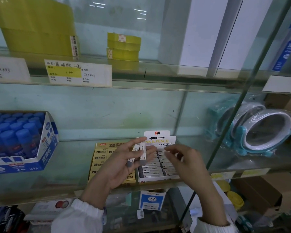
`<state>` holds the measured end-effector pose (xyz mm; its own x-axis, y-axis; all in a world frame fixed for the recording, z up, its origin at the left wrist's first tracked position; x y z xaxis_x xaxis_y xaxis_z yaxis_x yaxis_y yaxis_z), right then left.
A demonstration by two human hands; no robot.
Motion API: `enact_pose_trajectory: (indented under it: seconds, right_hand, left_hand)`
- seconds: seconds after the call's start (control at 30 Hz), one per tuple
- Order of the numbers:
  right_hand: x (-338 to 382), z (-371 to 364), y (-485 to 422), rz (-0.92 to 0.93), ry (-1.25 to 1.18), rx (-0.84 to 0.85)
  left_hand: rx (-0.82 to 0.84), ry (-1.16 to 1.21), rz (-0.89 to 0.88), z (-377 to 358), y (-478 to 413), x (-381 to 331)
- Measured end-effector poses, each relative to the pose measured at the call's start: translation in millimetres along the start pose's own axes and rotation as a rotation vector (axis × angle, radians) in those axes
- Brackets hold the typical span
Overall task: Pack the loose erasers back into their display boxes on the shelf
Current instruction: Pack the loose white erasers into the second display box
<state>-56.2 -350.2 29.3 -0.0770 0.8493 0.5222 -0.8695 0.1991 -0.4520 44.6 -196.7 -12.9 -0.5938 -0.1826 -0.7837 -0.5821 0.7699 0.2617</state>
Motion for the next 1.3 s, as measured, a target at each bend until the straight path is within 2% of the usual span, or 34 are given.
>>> enact_pose_trajectory:
  seconds: [0.17, 0.33, 0.47, 0.53, 0.63, 0.7, 0.8, 1.07, 1.2, 1.3]
  right_hand:
    - [23.2, -25.5, -4.8, 0.015, -0.171, 0.024]
    - [23.1, -43.9, -11.6, -0.017, -0.232, 0.009]
    - [23.1, -45.8, -15.4, 0.048, -0.243, 0.068]
    - [19.4, -40.0, -14.3, 0.016, -0.313, 0.009]
    - [-0.3, -18.6, -10.5, -0.133, -0.326, -0.18]
    - [-15.5, -2.3, -5.0, -0.249, -0.208, -0.269]
    - [-24.7, 9.0, 2.2, -0.314, 0.002, -0.316]
    - [-40.0, -7.7, 6.4, -0.39, 0.007, -0.136]
    - [-34.5, -10.9, 3.1, -0.301, 0.094, 0.026]
    - [-27.6, -20.8, 2.2, -0.24, 0.054, 0.119]
  left_hand:
    - [-0.065, -0.091, -0.027, 0.4, 1.4, -2.5]
    - [-0.064, -0.136, -0.011, -2.4, 5.2, -1.3]
    - [-0.09, -0.147, 0.012, 2.3, 5.0, 0.2]
    - [-0.074, -0.129, 0.026, 2.3, 4.8, 0.6]
    - [0.014, 0.003, 0.042, 1.1, 2.2, 0.1]
    - [0.032, 0.035, 0.044, 0.6, 1.3, -0.7]
    - [0.015, -0.023, 0.064, 1.3, -0.6, -0.2]
    - [-0.032, 0.136, 0.066, 8.1, -2.1, 0.2]
    - [-0.062, 0.135, 0.075, 11.5, -4.9, 0.9]
    - [-0.072, 0.143, 0.072, 13.1, -5.1, 1.1]
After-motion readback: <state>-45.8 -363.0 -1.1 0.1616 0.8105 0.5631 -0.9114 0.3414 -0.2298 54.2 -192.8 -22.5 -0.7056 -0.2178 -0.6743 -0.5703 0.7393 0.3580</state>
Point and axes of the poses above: each hand's wrist, its own y-axis away from the middle knuckle, its own z-axis out of the back of the hand, x = y × z, the point moved 5 cm from there along -y, towards the middle knuckle, and after that the axes turned 12 degrees about z, right-handed, at the moved point
